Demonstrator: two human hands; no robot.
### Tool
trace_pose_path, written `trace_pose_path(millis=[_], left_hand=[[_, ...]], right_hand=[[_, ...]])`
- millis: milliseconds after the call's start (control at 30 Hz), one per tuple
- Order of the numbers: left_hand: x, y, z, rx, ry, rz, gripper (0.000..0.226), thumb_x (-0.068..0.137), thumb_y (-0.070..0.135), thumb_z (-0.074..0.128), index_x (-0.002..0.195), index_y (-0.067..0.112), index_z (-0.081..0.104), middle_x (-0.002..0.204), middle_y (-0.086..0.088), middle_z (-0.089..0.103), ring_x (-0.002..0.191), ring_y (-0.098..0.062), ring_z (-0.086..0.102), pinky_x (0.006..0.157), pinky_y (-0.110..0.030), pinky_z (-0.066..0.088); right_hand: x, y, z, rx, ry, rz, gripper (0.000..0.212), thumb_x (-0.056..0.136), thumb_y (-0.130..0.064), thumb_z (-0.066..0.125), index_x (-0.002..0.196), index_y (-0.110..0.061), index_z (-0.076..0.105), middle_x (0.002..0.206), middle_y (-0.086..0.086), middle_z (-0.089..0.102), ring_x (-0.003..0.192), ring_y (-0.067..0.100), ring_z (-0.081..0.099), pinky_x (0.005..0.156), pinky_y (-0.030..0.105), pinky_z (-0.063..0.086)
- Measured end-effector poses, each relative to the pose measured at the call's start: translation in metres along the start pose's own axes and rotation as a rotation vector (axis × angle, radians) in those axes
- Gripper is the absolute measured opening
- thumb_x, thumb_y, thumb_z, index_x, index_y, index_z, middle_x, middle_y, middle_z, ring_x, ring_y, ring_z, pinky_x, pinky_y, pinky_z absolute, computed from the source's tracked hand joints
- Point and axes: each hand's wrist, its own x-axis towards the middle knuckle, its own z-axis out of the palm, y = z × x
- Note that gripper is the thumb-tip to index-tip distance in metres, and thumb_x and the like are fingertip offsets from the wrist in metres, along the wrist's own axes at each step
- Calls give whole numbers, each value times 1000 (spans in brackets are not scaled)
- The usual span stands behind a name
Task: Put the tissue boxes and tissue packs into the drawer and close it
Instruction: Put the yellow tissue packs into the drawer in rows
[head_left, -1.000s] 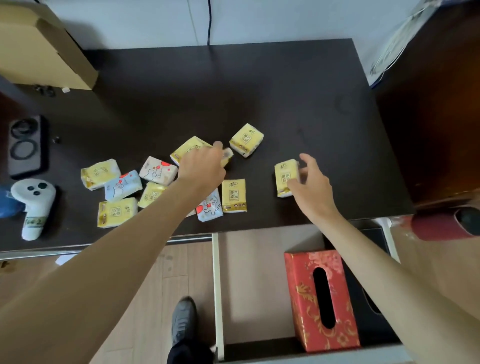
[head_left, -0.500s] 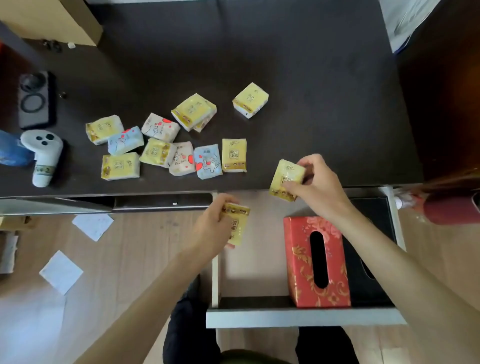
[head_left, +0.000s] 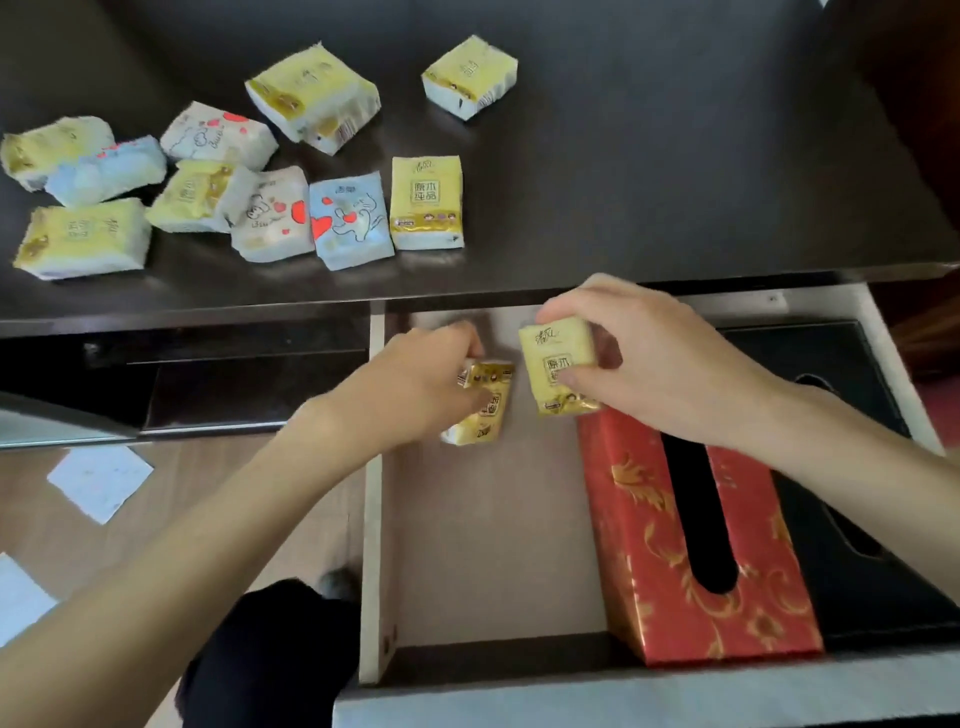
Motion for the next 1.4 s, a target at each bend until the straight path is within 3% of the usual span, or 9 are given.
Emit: trace_pose_path(millis=[267,367,533,667,867,1033,1167,1300,1400], left_hand=[[16,-10,5,297,87,126,20,87,40,64,98,23,61,99,-4,59,100,-30,57,73,-32,38],[12,-6,5,347,128,100,34,84,42,68,110,20,67,104,-7,62,104,-32,58,74,-31,39],[5,-4,3,409,81,99,25,90,35,63,107,17,68,97,-2,59,97,-27,62,72,-32,44],[-7,-1,1,423,38,129,27,83,48,67,92,24,58,94,0,60,87,-21,56,70,-31,45],[-13,-9,16,478,81,152,63,67,58,78,119,28,58,111,3,63,103,-23,59,78,-32,42],[-13,-16,18,501,133,267,63,70,52,81,123,28,56,115,3,64,107,-23,58,93,-35,36],[-22,-19,7,499,-57,330,81,75,33,81,145,29,40,138,0,54,131,-23,44,116,-44,20],[-29,-14,2,493,74,277,40,83,57,61,104,23,60,102,3,61,110,-21,54,116,-49,19],[-31,-4,13,679,101,184,58,78,82,45,86,25,54,87,4,56,99,-21,54,115,-50,14]], right_hand=[[2,6,13,-190,135,-119,34,74,-40,86,102,-35,67,89,-17,66,78,-5,58,63,27,41],[0,1,15,-153,179,-105,31,71,-38,88,94,-34,68,79,-17,64,70,-3,56,59,27,38],[2,-1,31,-187,127,-23,29,73,-34,84,94,-31,63,90,-13,65,83,14,59,62,29,42],[6,2,49,-366,63,5,17,89,-39,69,100,-30,61,102,-5,66,103,26,63,80,38,50],[-1,-9,54,-718,-194,-52,73,73,-75,63,126,-26,53,125,-2,63,119,28,59,92,43,45],[1,-13,63,-839,-231,-63,84,79,-68,69,145,-24,43,141,0,58,132,27,52,109,51,35],[4,-17,63,-811,-221,-48,94,76,-54,80,153,-24,34,147,-2,50,138,25,44,113,49,31],[7,-15,63,-849,-219,8,69,69,-61,79,123,-24,57,121,0,59,120,26,54,97,44,39],[8,-14,64,-867,-167,22,62,67,-73,75,103,-23,62,104,-1,59,107,25,57,89,41,39]])
